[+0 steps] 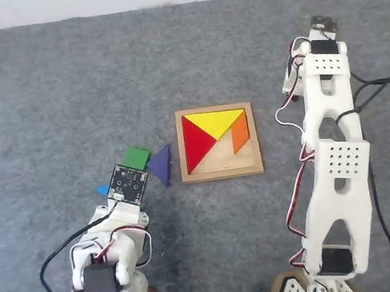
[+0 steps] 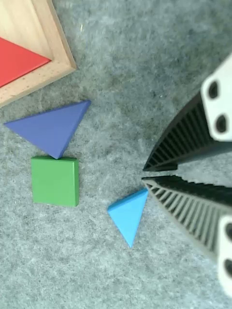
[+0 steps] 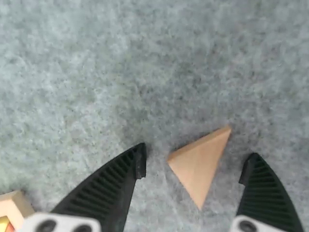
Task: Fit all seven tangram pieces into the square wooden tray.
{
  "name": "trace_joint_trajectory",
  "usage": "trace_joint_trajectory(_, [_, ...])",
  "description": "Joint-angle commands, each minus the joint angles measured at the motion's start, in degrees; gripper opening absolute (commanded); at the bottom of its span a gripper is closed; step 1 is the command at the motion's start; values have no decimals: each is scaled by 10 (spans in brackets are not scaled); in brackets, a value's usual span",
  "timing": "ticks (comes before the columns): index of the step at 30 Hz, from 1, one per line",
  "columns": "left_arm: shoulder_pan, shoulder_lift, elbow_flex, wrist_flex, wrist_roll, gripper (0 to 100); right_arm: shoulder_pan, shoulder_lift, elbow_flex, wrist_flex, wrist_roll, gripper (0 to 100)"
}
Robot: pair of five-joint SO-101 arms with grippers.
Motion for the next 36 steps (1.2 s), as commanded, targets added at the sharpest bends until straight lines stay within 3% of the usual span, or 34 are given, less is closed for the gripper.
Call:
trace_joint_trajectory(1, [-3,-13,-4,2,-6,16,3,-4,-22,-12,4,314])
trace_joint_trajectory(8, [-3,-13,-4,2,-6,16,3,-3,-22,-15,4,148])
trace_joint_trajectory(15, [-3,-13,-4,2,-6,16,1,-8,-26,9,5,151])
trace_joint_trajectory(27, [-3,-13,-4,2,-6,16,-76,-105,-114,223,7,151])
trace_joint_trajectory(31, [-3,-13,-4,2,-6,16,-93,-155,-84,225,-10,151])
trace_joint_trajectory(36, [-3,-13,-4,2,-6,16,-49,-153,-57,156,-62,154])
